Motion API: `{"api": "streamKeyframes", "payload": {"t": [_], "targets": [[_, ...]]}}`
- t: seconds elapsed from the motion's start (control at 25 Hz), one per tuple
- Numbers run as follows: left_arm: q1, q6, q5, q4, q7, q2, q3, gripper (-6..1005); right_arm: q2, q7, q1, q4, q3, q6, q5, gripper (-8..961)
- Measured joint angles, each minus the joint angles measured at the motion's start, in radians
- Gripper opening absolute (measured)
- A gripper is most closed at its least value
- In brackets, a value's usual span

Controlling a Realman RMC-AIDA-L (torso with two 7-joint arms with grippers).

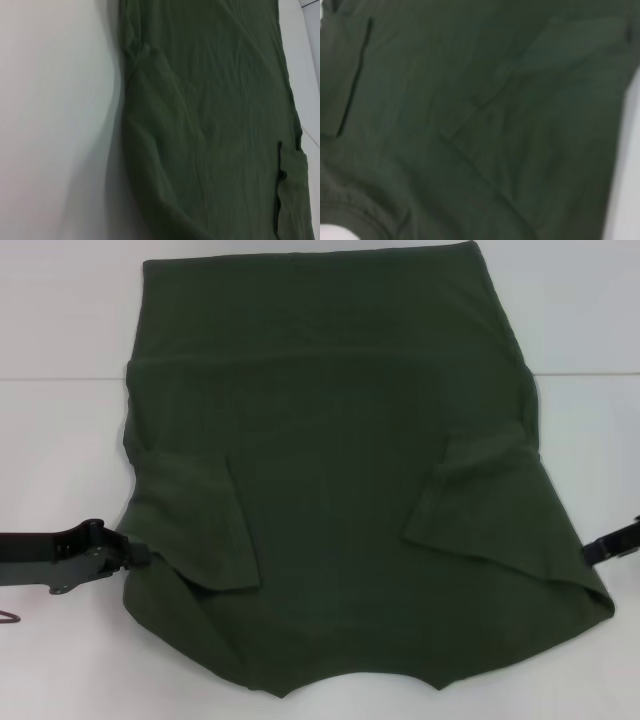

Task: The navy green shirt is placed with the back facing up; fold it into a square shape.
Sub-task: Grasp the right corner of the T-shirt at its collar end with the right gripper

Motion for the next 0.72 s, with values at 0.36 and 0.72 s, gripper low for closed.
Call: {"api": "streamKeyframes", "payload": {"t": [0.36, 0.72], "targets": [[-0.007, -0.001, -0.001, 0.0, 0.0, -0.003, 0.0, 15, 0.027, 0.03, -0.008, 0.013, 0.026, 0.001, 0.0, 646], [-0.002, -0.006, -0.01, 0.0, 0.001, -0.006, 0.004, 15, 0.037, 0.064, 0.001, 0.011, -0.018, 0.012, -0.079, 798]]}}
